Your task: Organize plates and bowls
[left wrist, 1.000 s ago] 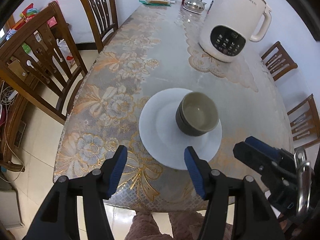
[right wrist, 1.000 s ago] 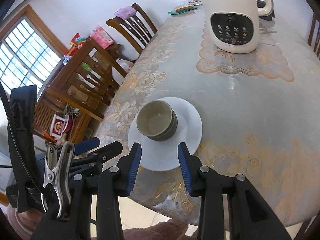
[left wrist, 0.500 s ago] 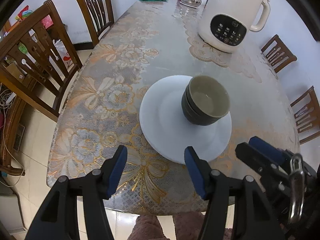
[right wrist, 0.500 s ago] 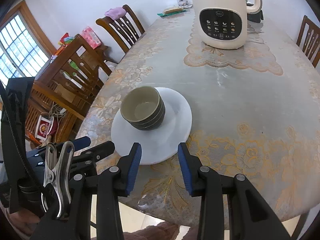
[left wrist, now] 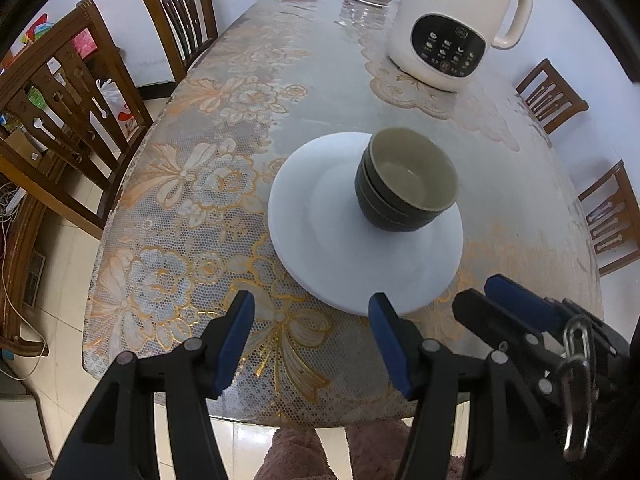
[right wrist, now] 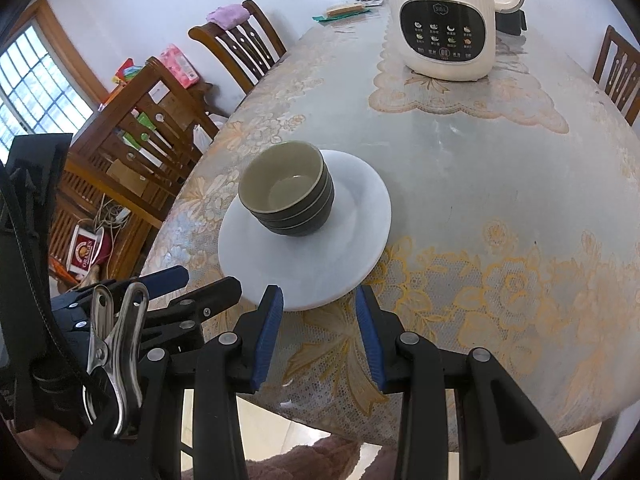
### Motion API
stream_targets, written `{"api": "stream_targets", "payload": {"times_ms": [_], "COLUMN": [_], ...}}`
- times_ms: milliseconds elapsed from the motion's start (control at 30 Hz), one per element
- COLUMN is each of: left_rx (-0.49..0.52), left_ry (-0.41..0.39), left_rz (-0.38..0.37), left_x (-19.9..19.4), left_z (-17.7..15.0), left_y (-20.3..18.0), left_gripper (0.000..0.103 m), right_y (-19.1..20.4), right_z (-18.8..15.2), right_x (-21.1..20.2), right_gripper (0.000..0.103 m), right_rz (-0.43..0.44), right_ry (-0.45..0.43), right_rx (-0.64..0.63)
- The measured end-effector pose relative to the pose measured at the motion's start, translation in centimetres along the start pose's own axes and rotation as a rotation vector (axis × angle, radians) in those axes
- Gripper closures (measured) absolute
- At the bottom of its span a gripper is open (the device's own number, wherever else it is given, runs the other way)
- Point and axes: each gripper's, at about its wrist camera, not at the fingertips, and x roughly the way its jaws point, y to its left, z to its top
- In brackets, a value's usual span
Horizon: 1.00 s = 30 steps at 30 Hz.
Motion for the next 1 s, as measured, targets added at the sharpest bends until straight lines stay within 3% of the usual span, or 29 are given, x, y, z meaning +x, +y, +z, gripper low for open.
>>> {"api": "stream_targets", "payload": {"times_ms": [1000], "left_rx": [0.006], "left_ry": [-0.001], "left_rz": [0.001], "left_x": [-0.14], "left_z": [0.04], "left_y": [-0.38], "left_gripper": [0.041], "right_y": [-0.41], "right_z": [-0.35], "right_x": [-0.13], "right_gripper": [0.064], "right_rz": [-0.005], "right_ry": [0.007], "right_rx": [0.018]}}
